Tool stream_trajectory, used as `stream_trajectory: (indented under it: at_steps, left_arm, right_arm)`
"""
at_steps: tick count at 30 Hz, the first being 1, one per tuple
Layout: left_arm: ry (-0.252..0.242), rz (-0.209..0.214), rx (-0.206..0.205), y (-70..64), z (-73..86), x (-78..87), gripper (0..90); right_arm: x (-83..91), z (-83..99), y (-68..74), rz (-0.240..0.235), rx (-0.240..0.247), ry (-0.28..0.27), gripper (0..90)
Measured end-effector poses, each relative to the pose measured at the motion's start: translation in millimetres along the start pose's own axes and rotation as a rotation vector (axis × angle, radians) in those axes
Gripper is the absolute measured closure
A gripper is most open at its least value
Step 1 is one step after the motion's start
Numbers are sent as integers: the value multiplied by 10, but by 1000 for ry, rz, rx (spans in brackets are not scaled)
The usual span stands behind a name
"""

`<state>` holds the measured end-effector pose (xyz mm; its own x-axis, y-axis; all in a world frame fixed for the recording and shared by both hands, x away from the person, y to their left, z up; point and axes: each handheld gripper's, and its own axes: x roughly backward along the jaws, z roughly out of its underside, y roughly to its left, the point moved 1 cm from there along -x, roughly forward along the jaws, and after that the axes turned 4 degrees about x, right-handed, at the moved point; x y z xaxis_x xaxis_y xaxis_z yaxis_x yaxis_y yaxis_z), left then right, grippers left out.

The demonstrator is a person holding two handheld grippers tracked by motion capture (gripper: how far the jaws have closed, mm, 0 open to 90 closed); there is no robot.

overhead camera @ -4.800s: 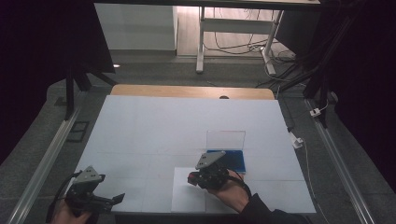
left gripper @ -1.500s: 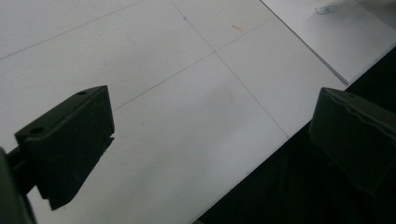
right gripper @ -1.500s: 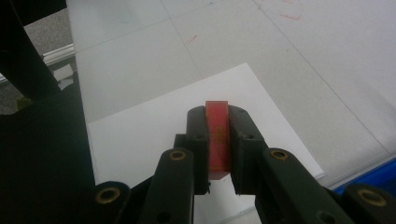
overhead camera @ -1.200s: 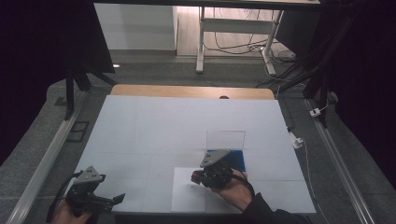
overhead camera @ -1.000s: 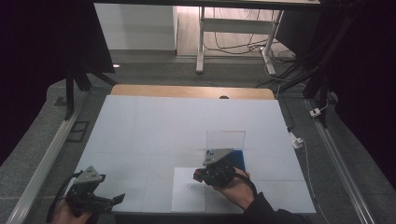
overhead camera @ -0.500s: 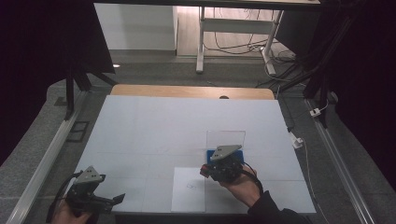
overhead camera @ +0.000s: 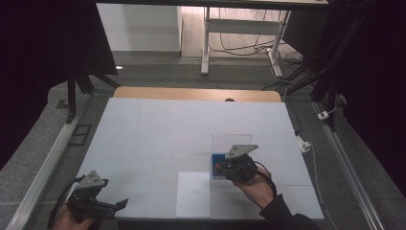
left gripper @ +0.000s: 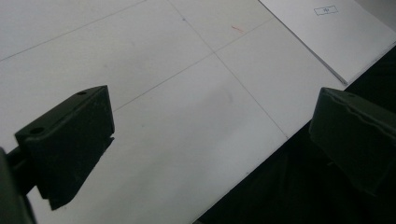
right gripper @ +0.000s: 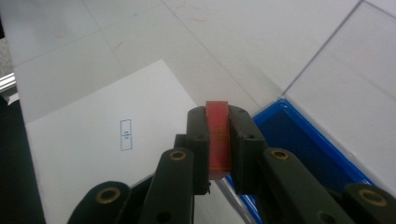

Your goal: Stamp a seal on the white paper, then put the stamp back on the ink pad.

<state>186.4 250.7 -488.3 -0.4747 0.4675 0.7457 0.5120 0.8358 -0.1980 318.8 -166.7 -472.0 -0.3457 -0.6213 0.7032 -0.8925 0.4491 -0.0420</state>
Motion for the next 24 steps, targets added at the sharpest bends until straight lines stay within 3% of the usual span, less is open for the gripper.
stream_trajectory:
  at_steps: [14, 24]
  left_arm:
    - [-3, 0, 0, 3, 0, 2, 6]
    - [-2, -1, -2, 0, 0, 2, 5]
  right_arm:
    - [81, 89, -229, 72, -50, 1, 795]
    - [56, 177, -376, 131, -50, 40, 794]
